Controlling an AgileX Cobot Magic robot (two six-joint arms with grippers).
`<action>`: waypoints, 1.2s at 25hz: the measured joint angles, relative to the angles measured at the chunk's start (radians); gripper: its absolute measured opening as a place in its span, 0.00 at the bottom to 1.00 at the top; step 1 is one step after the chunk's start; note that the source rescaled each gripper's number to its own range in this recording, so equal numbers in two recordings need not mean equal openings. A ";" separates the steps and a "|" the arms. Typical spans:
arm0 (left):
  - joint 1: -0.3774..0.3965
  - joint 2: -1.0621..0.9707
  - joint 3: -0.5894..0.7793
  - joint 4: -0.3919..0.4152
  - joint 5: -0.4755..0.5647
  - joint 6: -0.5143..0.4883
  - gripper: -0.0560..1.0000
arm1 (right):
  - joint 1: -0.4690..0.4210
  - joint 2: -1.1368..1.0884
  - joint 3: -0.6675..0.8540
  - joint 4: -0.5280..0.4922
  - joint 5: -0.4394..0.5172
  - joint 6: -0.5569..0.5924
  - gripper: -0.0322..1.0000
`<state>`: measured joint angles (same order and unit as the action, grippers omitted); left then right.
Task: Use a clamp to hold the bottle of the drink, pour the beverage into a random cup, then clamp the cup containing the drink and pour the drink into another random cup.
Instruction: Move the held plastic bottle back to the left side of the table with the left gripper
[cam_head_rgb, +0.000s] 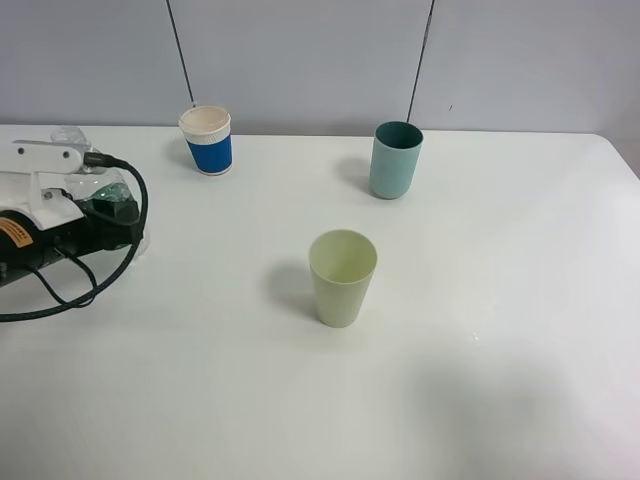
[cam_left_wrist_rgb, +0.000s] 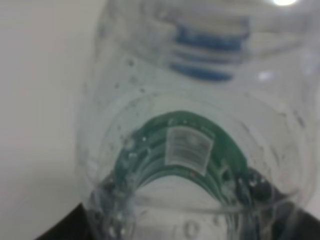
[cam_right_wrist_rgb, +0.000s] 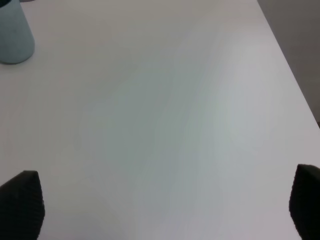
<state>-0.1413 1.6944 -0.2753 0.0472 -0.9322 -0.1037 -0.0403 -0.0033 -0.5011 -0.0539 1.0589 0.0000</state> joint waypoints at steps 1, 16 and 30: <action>0.000 0.019 0.000 0.000 -0.011 0.000 0.06 | 0.000 0.000 0.000 0.000 0.000 0.000 0.99; 0.000 0.175 -0.012 0.012 -0.180 0.002 0.06 | 0.000 0.000 0.000 0.000 0.000 0.000 0.99; 0.000 0.207 -0.015 0.015 -0.221 0.080 0.06 | 0.000 0.000 0.000 0.000 0.000 0.000 0.99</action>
<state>-0.1413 1.9018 -0.2907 0.0618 -1.1532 -0.0234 -0.0403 -0.0033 -0.5011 -0.0539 1.0589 0.0000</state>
